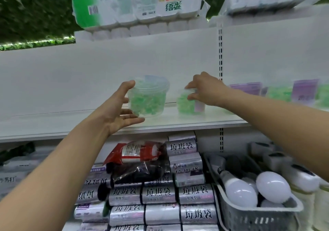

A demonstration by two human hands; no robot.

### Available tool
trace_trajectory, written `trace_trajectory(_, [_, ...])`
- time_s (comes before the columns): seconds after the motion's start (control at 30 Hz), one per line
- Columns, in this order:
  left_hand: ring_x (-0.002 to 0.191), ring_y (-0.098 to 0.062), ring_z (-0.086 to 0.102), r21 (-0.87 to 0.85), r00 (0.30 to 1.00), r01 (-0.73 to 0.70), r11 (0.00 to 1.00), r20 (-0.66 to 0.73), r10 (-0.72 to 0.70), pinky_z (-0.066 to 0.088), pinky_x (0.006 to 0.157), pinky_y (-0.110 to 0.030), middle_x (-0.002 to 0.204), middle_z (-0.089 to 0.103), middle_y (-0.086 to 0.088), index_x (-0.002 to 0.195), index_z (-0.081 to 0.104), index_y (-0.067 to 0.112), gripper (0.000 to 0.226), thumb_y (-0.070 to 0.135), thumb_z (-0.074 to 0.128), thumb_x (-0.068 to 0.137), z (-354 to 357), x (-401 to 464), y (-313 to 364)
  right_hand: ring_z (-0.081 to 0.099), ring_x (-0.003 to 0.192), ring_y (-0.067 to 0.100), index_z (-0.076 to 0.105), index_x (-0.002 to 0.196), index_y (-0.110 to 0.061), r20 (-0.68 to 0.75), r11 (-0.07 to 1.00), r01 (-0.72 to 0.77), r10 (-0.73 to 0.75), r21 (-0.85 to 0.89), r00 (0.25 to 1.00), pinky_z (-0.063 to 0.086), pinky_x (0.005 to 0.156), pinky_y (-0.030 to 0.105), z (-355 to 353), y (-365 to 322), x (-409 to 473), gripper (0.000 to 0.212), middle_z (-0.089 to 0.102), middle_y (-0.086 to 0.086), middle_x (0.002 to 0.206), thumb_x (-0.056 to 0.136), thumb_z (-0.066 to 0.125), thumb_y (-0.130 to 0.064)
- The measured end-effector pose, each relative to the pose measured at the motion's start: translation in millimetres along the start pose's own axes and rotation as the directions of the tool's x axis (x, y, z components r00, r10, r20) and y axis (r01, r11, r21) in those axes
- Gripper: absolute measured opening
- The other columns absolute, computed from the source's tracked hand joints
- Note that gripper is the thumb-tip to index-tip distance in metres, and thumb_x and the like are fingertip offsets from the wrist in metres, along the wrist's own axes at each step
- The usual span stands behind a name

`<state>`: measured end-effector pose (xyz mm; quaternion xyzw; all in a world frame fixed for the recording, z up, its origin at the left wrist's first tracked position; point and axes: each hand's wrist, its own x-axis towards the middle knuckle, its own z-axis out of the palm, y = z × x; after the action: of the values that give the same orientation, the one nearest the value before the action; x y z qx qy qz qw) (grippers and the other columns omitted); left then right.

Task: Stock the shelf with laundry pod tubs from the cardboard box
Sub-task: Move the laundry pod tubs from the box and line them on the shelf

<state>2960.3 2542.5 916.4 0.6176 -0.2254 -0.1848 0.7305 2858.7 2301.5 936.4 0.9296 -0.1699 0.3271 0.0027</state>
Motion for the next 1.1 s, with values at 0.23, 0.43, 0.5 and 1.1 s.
trace_trajectory(0.23, [0.097,-0.035,0.063,0.045,0.999,0.018,0.999,0.05,-0.021,0.058,0.078,-0.046,0.115,0.052,-0.021,0.132,0.042,0.009,0.073,0.053,0.067,0.079,-4.4,32.2,3.0,0.045,0.116,0.032,0.05,0.133,-0.019,0.068,0.993,-0.097,0.101,-0.062,0.993,0.042,0.094,0.038,30.5,5.5,39.2,0.043,0.043,0.014,0.124,0.091,0.052,-0.012])
trace_trajectory(0.43, [0.098,-0.035,0.062,0.069,0.996,0.045,0.997,0.072,-0.05,0.06,0.072,-0.046,0.118,0.05,-0.022,0.132,0.042,0.009,0.074,0.053,0.068,0.078,-7.4,44.7,1.8,0.032,0.122,0.031,0.036,0.144,-0.02,0.167,0.957,0.013,0.038,-0.291,0.985,0.043,0.092,0.043,42.2,16.4,51.8,0.062,0.041,0.012,0.129,0.087,0.039,0.002])
trace_trajectory(0.5, [0.101,-0.037,0.061,0.081,0.995,0.052,0.995,0.084,-0.059,0.061,0.065,-0.045,0.121,0.048,-0.023,0.132,0.043,0.009,0.074,0.053,0.068,0.078,-7.7,44.9,1.4,0.03,0.125,0.032,0.026,0.149,-0.021,0.241,0.949,0.018,0.061,-0.314,0.969,0.039,0.099,0.043,36.4,14.4,50.9,0.066,0.037,0.012,0.138,0.088,0.036,0.002])
trace_trajectory(1.1, [0.079,-0.025,0.066,0.449,0.968,-0.101,0.888,0.251,-0.017,0.057,0.075,-0.039,0.103,0.062,-0.017,0.116,0.052,0.011,0.07,0.071,0.047,0.081,69.4,44.0,0.9,0.051,0.115,0.016,0.066,0.11,-0.025,-0.266,0.997,0.052,-0.033,0.065,0.964,0.042,0.099,0.042,-53.3,32.7,-75.1,0.025,0.06,-0.005,0.119,0.089,0.056,-0.017])
